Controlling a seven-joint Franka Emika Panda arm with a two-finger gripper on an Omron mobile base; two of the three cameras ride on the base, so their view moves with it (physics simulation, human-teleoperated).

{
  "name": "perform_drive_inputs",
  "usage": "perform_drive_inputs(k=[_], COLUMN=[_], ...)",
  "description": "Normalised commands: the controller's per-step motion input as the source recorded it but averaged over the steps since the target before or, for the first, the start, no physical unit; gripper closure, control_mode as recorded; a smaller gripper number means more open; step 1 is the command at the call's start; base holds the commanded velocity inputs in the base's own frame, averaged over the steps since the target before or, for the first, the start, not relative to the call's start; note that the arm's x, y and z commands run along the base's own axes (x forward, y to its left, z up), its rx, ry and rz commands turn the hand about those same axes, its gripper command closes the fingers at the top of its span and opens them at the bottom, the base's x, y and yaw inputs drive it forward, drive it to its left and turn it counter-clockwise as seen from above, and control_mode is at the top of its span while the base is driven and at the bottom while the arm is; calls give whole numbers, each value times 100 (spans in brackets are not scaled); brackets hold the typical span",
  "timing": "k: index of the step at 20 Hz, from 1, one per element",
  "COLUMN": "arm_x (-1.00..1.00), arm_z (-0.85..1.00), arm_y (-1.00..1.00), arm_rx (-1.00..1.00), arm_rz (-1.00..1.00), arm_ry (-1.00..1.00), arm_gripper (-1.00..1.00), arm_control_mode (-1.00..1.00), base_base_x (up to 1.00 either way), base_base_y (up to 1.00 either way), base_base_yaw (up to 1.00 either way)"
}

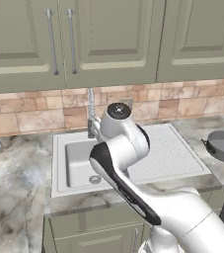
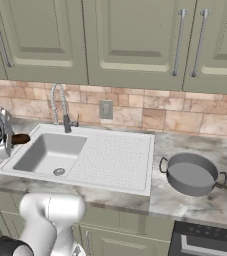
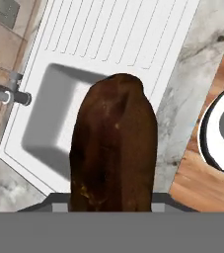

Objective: Dump the sweet potato from the pot into the sink. Then turn on the water and wash the sweet potato. Then turn off the water and put the sweet potato back in the pot.

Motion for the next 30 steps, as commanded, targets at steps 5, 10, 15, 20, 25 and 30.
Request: perform_drive_inputs(k=[5,10,15,20,25,30], arm_x=[-27,0,0,0,1,16], arm_z=[49,34,19,1,0,0], arm_y=[-96,-100,-100,-100,-100,-100], arm_rx=[-9,-6,-3,0,0,0], arm_rz=[-10,-17,-21,-23,-17,-12], arm_ry=[0,0,1,5,6,9], arm_gripper=[100,100,100,100,100,100], arm_control_mode=[-100,-100,-100,-100,-100,-100], base_base_x=[0,0,0,0,0,0], base_base_y=[0,0,0,0,0,0], base_base_yaw=[0,0,0,0,0,0])
